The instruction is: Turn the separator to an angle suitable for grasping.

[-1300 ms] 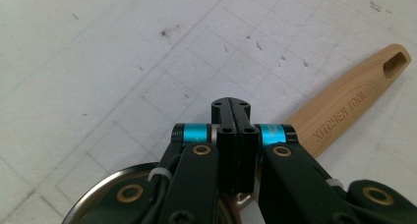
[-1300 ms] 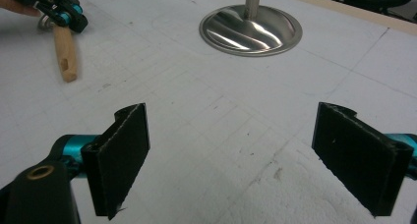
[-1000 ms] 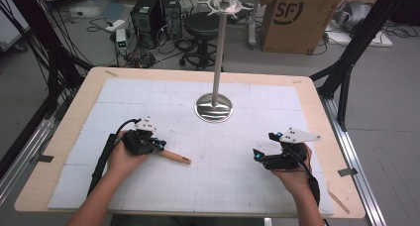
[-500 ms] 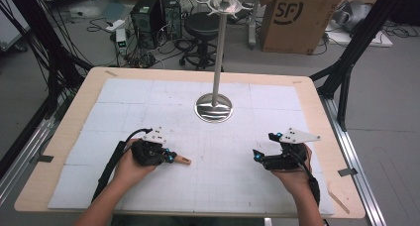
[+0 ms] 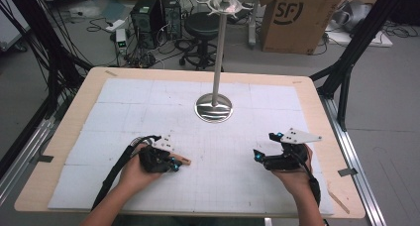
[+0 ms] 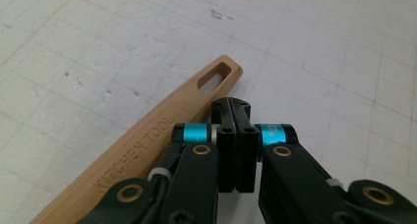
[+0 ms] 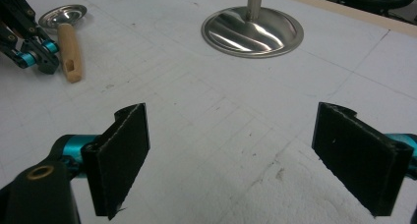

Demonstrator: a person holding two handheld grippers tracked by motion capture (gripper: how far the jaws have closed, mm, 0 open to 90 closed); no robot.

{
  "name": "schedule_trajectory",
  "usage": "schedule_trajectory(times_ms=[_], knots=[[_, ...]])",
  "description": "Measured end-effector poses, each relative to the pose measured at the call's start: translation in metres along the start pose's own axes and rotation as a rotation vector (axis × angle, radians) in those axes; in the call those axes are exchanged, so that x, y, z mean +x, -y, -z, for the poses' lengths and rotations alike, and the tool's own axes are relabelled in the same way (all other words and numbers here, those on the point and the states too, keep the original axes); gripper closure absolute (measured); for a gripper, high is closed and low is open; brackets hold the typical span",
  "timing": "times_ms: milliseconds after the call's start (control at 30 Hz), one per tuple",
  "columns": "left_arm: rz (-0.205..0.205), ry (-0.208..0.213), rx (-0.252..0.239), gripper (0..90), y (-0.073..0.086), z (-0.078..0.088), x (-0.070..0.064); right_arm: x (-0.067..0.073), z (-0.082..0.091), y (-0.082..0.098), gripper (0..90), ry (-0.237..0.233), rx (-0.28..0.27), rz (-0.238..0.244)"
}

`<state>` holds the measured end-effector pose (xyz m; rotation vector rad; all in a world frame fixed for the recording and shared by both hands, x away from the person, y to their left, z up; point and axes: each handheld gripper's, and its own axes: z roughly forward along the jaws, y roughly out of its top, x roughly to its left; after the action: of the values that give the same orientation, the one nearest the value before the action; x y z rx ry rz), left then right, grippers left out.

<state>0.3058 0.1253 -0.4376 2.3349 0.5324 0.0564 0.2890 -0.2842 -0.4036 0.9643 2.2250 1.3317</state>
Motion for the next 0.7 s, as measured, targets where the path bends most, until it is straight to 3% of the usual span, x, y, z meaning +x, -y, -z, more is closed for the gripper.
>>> schedule_trajectory(times_ms=[100,300,700], knots=[[-0.002,-0.006,-0.018,89.8,-0.005,-0.005,0.002,-0.001,0.0,0.0,13.0,0.001,0.002,0.0],[-0.019,-0.043,0.025,89.7,-0.021,-0.014,0.01,0.0,-0.001,0.0,13.0,0.001,0.007,0.001],[0.067,-0.108,-0.005,89.8,-0.038,-0.025,0.034,-0.002,-0.001,0.0,13.1,0.0,0.009,-0.004]])
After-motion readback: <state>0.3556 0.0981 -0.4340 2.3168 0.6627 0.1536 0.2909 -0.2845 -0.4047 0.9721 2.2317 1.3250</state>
